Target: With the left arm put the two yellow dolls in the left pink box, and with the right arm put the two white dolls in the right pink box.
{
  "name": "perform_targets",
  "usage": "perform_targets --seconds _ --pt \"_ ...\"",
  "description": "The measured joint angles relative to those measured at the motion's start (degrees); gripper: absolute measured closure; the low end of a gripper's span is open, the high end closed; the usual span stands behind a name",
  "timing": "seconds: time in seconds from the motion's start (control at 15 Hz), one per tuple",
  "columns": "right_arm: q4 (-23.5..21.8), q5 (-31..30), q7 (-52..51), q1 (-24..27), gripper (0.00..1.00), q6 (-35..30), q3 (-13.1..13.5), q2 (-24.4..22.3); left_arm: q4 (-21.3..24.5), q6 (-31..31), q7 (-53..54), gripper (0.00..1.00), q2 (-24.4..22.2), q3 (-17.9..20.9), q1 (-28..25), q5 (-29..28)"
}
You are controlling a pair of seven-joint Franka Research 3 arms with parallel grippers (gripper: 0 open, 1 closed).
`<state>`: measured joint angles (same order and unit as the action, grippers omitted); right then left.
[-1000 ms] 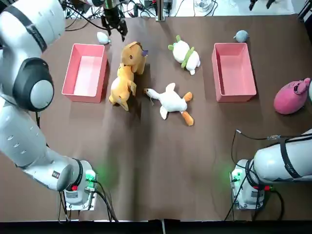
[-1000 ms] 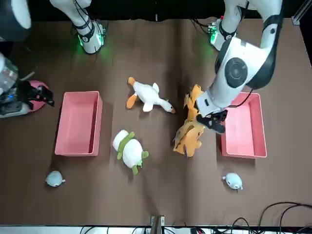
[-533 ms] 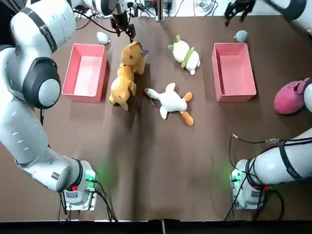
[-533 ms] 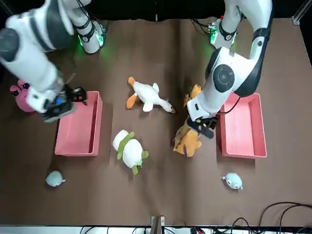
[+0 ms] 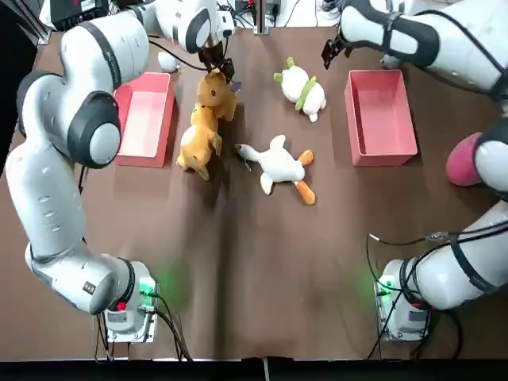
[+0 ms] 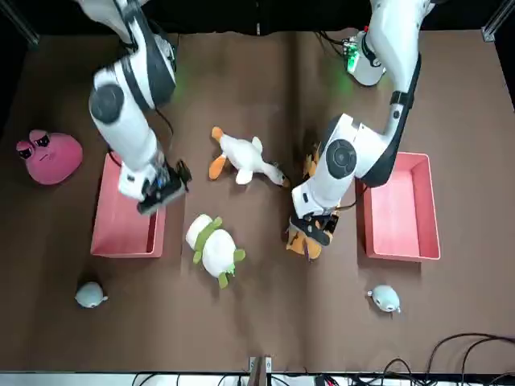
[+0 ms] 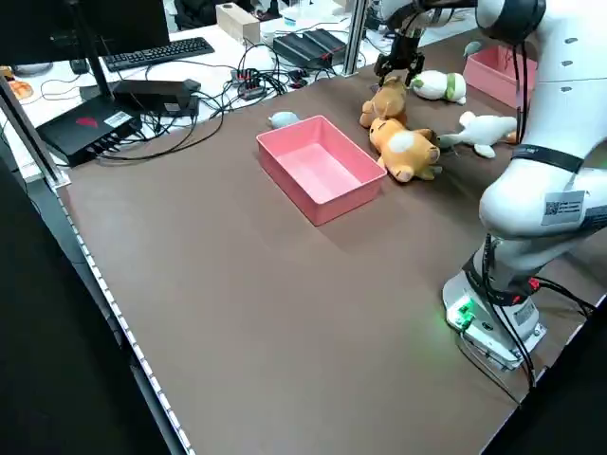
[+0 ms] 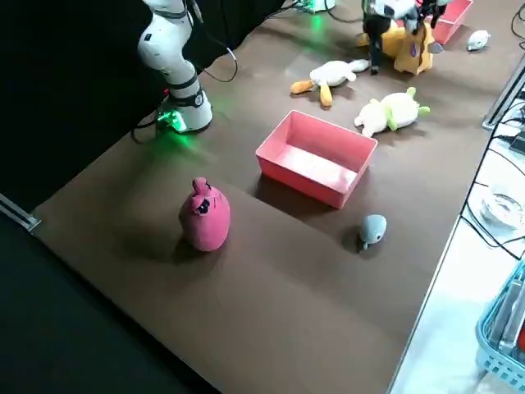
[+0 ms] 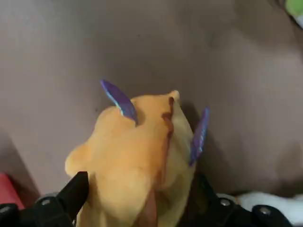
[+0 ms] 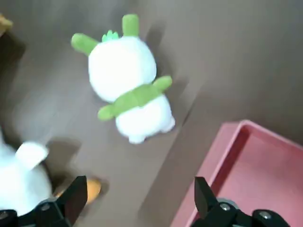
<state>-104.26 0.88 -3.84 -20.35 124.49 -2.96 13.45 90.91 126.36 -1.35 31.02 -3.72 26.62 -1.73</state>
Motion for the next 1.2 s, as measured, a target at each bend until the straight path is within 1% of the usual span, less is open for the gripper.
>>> perform_targets --seconds 0.13,0.2,0.33,0.47,0.6,0.73,0.87,1.07,1.13,1.2 --pt "3.51 0.01 -0.04 0.01 0.0 3.59 0.11 6.75 -0.04 1.9 0.01 0.04 1.41 0.04 -0.06 -1.84" --pt "5.2 0.01 -0.08 -0.06 0.0 4.75 0.08 9.55 -0.09 2.17 0.01 0.12 1.7 0.04 -0.09 -2.32" --pt "8.68 0.01 -0.36 -1.12 0.0 8.34 -0.13 15.6 -0.45 2.35 0.18 0.33 1.82 0.04 -0.19 -3.54" --pt "10.57 0.01 -0.31 -2.76 0.0 13.26 -0.18 19.85 -1.01 2.32 0.18 0.5 1.72 0.06 -0.6 -3.68" --pt "11.39 0.01 -0.35 -3.37 0.0 15.99 -0.16 22.09 -1.4 0.4 0.17 0.61 0.94 0.06 -1.03 -3.68" --pt "11.55 0.03 -2.31 -3.61 0.0 16.13 -0.2 22.69 -2.1 -5.03 0.17 0.75 -1.03 0.26 -1.36 -3.7" --pt "11.53 0.08 -4.73 -4.04 0.0 16.23 -0.26 23.34 -2.56 -10.83 0.17 0.88 -4.63 0.58 -2.64 -3.84" --pt "11.53 0.08 -7.81 -4.08 0.01 18.5 -0.1 24.66 -2.67 -19.42 2.25 0.89 -11.11 0.84 -7.09 -3.99" --pt "11.53 0.09 -8.96 -3.84 0.18 19.09 0.06 25.18 -2.52 -23.69 3.87 0.89 -13.82 1.0 -11.27 -4.02" --pt "11.54 0.1 -9.13 -3.78 0.29 19.18 0.07 25.22 -2.21 -25.0 4.23 0.89 -14.33 1.04 -13.72 -4.05"
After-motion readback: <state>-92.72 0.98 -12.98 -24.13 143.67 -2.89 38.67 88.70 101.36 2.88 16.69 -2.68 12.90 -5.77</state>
